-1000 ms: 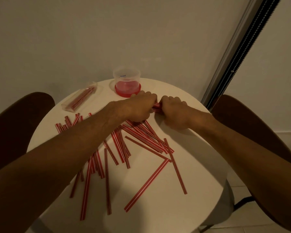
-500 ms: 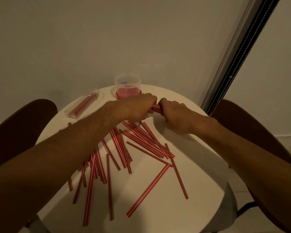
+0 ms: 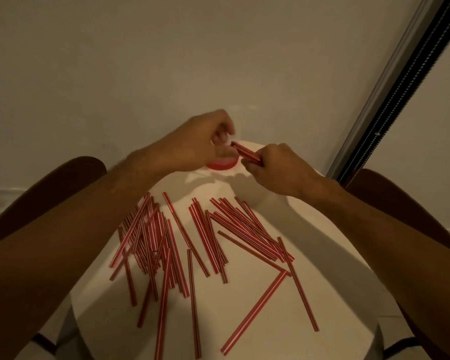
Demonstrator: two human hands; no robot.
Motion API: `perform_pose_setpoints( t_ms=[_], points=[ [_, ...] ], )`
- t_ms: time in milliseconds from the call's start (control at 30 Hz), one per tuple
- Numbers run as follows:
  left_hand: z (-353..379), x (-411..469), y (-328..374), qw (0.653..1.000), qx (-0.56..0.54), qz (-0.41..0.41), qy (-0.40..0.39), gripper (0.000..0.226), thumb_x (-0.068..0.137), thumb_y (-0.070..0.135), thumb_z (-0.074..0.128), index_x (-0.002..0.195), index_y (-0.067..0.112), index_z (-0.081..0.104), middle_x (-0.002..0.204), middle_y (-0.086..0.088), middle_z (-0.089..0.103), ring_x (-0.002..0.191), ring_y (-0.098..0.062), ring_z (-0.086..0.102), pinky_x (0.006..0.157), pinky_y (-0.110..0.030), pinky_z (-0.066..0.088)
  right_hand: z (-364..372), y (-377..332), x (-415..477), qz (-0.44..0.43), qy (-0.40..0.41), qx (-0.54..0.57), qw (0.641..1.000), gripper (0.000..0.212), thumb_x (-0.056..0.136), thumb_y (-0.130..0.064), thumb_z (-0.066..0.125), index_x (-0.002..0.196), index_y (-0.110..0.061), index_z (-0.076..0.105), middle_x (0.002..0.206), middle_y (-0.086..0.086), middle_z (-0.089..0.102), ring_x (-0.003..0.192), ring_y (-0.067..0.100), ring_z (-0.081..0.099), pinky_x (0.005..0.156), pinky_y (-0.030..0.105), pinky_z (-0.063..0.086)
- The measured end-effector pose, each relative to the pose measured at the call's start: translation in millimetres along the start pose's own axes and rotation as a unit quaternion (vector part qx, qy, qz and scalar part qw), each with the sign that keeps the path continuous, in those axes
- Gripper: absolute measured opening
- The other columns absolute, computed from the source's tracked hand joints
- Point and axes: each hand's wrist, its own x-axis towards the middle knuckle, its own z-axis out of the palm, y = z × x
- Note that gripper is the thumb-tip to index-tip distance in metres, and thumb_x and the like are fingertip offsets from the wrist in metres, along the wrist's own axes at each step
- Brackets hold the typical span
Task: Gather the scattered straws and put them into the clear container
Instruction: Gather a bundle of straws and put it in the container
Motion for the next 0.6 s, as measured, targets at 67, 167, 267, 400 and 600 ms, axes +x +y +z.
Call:
perform_pose_setpoints(
  t_ms=[67, 167, 267, 400, 600],
  points=[
    [-10.5, -7.1, -19.4, 0.99, -0.078, -0.03, 0.115, 0.04, 0.074, 0.033, 0.082, 0.102, 0.022, 0.056, 0.095, 0.006, 0.062, 0.084, -0.006, 0.06, 0.065, -0.014, 0.048, -3.3, 2.8, 6.1, 0.04, 0.027, 0.092, 0.995, 0.047, 0.095, -0.037, 0.057, 0.053, -0.018, 0.052, 0.042, -0.007, 0.05, 0.03, 0.005, 0.04, 0.036, 0.02, 0.035],
    [-12.2, -13.7, -49.2, 0.96, -0.179, -0.123, 0.177, 0.05, 0.069, 0.028, 0.087, 0.104, 0.016, 0.054, 0.098, 0.0, 0.061, 0.086, -0.011, 0.06, 0.066, -0.013, 0.052, -13.4, 2.8, 18.2, 0.091, 0.061, 0.292, 0.95, 0.047, 0.091, -0.05, 0.059, 0.059, -0.019, 0.046, 0.037, -0.01, 0.039, 0.03, 0.009, 0.032, 0.032, 0.022, 0.027],
    [-3.7, -8.1, -66.9, 0.95, -0.218, -0.204, 0.091, 0.083, 0.062, 0.028, 0.09, 0.128, 0.015, 0.042, 0.122, -0.009, 0.055, 0.109, -0.021, 0.057, 0.086, -0.028, 0.052, -30.7, -6.0, 37.6, 0.091, 0.068, 0.465, 0.878, 0.048, 0.085, -0.059, 0.062, 0.062, -0.023, 0.041, 0.045, -0.003, 0.036, 0.035, 0.015, 0.027, 0.037, 0.024, 0.024],
    [13.7, 10.8, -69.4, 0.952, -0.213, -0.216, 0.028, 0.124, 0.054, 0.033, 0.094, 0.147, 0.027, 0.011, 0.148, -0.008, 0.034, 0.127, -0.025, 0.044, 0.093, -0.032, 0.044, -48.7, -27.0, 73.9, 0.09, 0.103, 0.561, 0.816, 0.06, 0.077, -0.068, 0.065, 0.046, -0.027, 0.035, 0.045, -0.003, 0.031, 0.038, 0.015, 0.026, 0.038, 0.024, 0.026],
    [40.5, 30.8, -68.8, 0.923, -0.317, -0.216, 0.028, 0.136, 0.047, 0.031, 0.097, 0.145, 0.037, 0.004, 0.134, 0.002, 0.045, 0.11, -0.016, 0.055, 0.065, -0.018, 0.055, -29.5, -50.5, 121.0, 0.094, 0.119, 0.608, 0.779, 0.06, 0.077, -0.07, 0.062, 0.048, -0.025, 0.035, 0.046, -0.002, 0.032, 0.04, 0.016, 0.031, 0.041, 0.027, 0.035]
  ],
)
